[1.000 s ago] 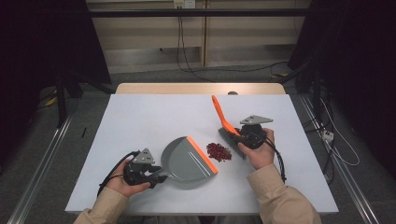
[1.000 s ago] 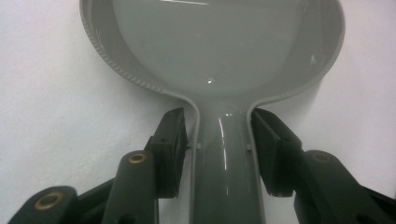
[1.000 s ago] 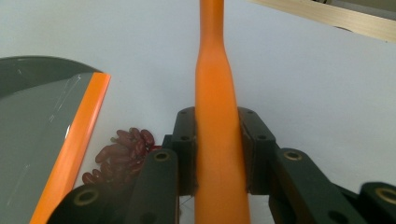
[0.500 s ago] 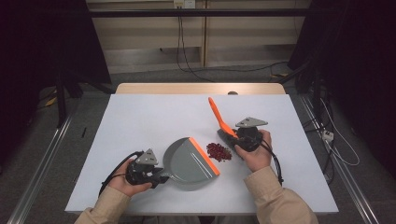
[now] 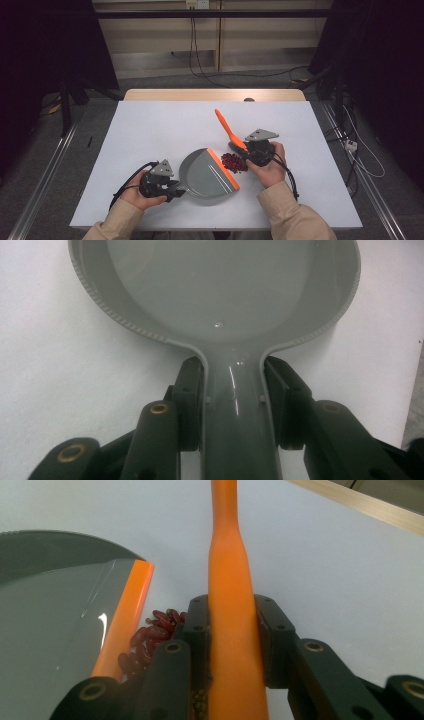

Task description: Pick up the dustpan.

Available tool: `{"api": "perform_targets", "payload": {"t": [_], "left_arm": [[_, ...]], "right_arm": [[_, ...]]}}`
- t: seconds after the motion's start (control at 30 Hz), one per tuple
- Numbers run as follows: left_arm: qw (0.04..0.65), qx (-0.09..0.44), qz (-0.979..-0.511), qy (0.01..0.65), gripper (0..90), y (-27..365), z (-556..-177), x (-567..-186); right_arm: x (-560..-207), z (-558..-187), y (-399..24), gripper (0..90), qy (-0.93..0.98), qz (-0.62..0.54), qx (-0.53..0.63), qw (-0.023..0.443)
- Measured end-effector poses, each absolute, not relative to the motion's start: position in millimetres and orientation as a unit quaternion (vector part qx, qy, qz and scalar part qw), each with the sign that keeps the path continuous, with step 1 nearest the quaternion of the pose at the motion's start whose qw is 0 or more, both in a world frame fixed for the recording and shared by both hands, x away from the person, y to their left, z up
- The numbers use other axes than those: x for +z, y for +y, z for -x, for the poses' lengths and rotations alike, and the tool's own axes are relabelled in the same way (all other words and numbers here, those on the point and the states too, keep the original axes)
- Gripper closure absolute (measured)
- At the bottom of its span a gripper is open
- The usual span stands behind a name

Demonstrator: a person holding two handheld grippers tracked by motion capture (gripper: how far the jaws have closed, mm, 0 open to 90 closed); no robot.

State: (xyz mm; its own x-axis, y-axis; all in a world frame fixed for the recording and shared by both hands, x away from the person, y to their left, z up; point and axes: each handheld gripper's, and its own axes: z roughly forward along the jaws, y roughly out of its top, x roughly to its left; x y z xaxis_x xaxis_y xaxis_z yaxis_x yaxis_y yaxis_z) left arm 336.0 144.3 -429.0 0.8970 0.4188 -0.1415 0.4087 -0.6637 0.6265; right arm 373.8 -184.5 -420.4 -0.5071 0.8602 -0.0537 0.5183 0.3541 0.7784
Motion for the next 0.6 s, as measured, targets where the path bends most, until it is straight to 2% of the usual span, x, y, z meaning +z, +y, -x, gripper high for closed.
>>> {"api": "perform_targets", "payload": {"t": [0.6], "left_arm": [[0.347,-0.005,-0.908,0.233,61.5,142.1,-337.0,-429.1]], "right_arm": [[-420.8,-371.7,-180.5,71.5,0.785,-0.442,0.369,0.229]]}}
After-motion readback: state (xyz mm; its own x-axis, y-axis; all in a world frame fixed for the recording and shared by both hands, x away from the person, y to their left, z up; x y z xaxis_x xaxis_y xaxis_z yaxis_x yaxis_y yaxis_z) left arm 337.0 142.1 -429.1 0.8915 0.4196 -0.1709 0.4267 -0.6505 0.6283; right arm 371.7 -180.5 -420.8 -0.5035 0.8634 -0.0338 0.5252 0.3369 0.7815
